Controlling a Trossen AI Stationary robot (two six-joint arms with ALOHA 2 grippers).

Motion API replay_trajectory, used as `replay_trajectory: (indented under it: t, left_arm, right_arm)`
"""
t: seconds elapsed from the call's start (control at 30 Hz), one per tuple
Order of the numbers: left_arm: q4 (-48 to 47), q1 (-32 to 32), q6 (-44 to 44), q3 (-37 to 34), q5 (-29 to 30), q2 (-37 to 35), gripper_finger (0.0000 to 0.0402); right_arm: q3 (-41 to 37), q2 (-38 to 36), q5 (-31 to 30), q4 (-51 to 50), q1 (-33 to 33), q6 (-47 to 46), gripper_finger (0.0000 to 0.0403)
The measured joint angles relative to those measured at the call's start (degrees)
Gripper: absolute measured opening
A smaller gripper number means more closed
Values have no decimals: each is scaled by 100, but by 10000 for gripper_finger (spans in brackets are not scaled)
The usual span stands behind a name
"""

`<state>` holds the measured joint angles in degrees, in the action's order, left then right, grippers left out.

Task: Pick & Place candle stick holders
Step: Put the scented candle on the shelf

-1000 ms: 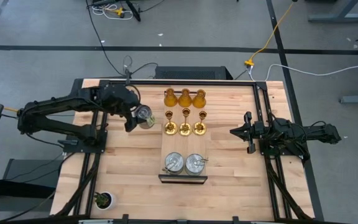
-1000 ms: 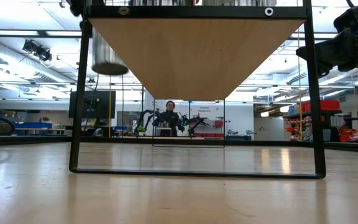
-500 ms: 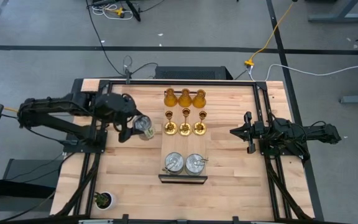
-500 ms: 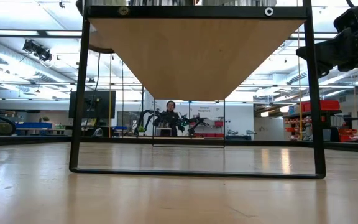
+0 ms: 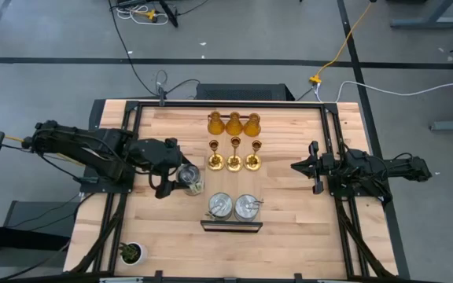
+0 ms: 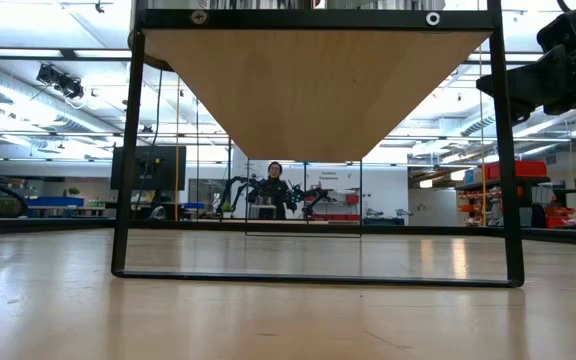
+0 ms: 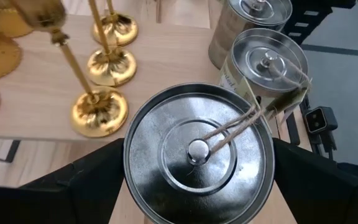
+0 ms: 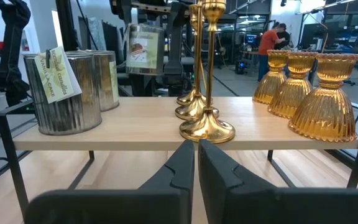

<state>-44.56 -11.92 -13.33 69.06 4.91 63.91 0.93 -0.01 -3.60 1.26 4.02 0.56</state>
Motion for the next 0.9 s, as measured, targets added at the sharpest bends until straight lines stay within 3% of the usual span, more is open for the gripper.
replay_trajectory:
  t: [0.37,0.9]
  left_arm:
    - [177,-121,-253,0,392,361,374]
    - [774,-116,-414,0,458,955,374]
  right_arm:
    - [-1,0,0,1,0,0,27]
    - [0,0,0,0,1,0,27]
